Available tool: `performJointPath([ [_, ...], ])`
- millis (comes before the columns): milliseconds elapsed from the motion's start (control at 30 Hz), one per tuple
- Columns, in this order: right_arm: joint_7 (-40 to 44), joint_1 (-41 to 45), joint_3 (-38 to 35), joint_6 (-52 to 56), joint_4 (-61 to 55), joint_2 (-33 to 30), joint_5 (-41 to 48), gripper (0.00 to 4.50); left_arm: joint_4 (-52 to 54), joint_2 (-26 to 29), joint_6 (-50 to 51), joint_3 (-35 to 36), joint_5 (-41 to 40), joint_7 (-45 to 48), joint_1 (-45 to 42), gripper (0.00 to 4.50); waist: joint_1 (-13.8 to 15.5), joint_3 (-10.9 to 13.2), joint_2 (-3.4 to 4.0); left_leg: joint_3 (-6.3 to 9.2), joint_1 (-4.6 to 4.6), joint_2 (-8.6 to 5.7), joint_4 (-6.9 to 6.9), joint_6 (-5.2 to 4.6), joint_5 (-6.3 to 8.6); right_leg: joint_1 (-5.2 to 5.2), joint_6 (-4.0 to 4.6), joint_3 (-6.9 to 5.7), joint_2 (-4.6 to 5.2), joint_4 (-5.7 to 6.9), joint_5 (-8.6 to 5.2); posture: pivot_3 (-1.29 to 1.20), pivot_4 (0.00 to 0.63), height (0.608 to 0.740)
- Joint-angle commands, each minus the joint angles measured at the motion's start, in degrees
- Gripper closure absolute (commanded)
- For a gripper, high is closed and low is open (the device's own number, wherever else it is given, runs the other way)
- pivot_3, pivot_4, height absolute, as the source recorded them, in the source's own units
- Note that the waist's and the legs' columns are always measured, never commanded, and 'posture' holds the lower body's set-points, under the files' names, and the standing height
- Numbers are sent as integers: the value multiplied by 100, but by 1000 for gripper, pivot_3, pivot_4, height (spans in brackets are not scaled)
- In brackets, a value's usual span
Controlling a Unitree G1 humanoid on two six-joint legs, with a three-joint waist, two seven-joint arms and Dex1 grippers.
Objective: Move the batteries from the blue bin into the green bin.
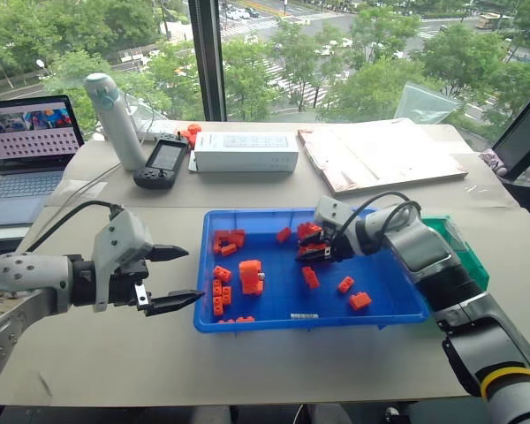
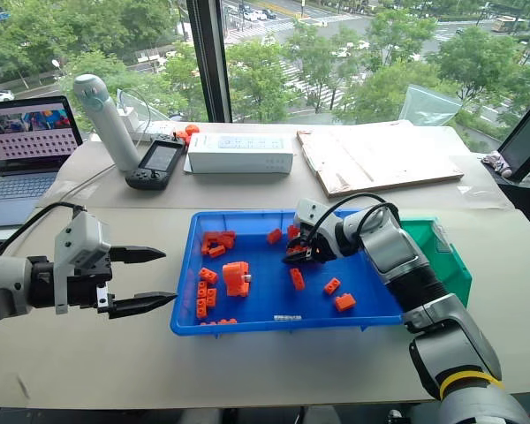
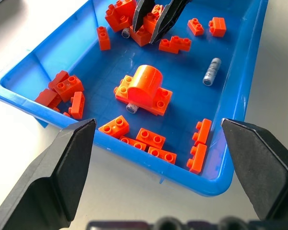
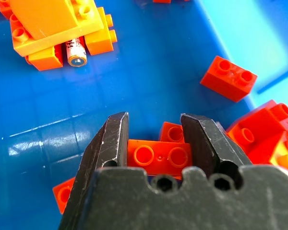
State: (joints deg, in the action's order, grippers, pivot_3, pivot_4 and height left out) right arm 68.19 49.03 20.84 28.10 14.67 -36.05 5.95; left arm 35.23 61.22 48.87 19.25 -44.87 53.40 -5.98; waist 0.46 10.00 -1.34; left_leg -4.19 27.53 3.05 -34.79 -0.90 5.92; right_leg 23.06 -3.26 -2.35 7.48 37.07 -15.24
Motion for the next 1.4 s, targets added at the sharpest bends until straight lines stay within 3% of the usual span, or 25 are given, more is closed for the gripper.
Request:
performJointPath([
  [33, 362, 181, -358, 12, -298, -594, 20, 3046, -60, 44, -245, -96, 149, 82, -106, 0, 12, 1, 2, -1, 0, 0, 1, 0, 0, 1, 0, 0, 0, 0, 0, 0, 150, 740],
  [300, 576, 139, -336, 29, -76, -1181, -269, 3046, -222, 1, -441, -312, 290, 171, -190, 0, -22, 1, 2, -9, 0, 4, 5, 1, 1, 8, 3, 4, 0, -2, 0, 0, 150, 740],
  [367, 661, 156, -381, 146, -171, -1229, -210, 2027, -219, 2, -461, -328, 306, 192, -177, 0, -32, 1, 2, -10, 0, 5, 7, 1, 1, 8, 4, 5, 0, -2, -1, 0, 150, 740],
  [567, 800, 192, -437, 55, -539, -1269, -165, 68, -156, 12, -460, -290, 305, 209, -99, 0, -35, 1, 2, -11, 0, 4, 4, 0, 0, 7, 3, 5, 0, -2, -1, 0, 150, 740],
  [833, 1307, 81, -103, -21, -1058, -1144, -138, 68, -126, 26, -440, -272, 298, 206, -55, 0, -32, 1, 2, -10, 0, 5, 3, 1, 1, 7, 3, 5, 0, -1, -1, 0, 150, 740],
  [1067, 1180, 164, 495, -1162, -101, -1085, -1049, 68, -88, 42, -418, -241, 297, 186, -25, 0, -15, 1, 2, -11, 0, 4, -2, 1, 1, 6, 2, 5, 0, -1, 0, 0, 150, 740],
  [1400, 1462, 239, 561, -2097, 515, -1084, -1443, 68, 116, -50, -339, -247, 220, -22, 52, 0, -48, 2, 2, -11, 0, 3, -1, 1, 0, 5, 1, 5, 0, 1, 0, 0, 150, 740],
])
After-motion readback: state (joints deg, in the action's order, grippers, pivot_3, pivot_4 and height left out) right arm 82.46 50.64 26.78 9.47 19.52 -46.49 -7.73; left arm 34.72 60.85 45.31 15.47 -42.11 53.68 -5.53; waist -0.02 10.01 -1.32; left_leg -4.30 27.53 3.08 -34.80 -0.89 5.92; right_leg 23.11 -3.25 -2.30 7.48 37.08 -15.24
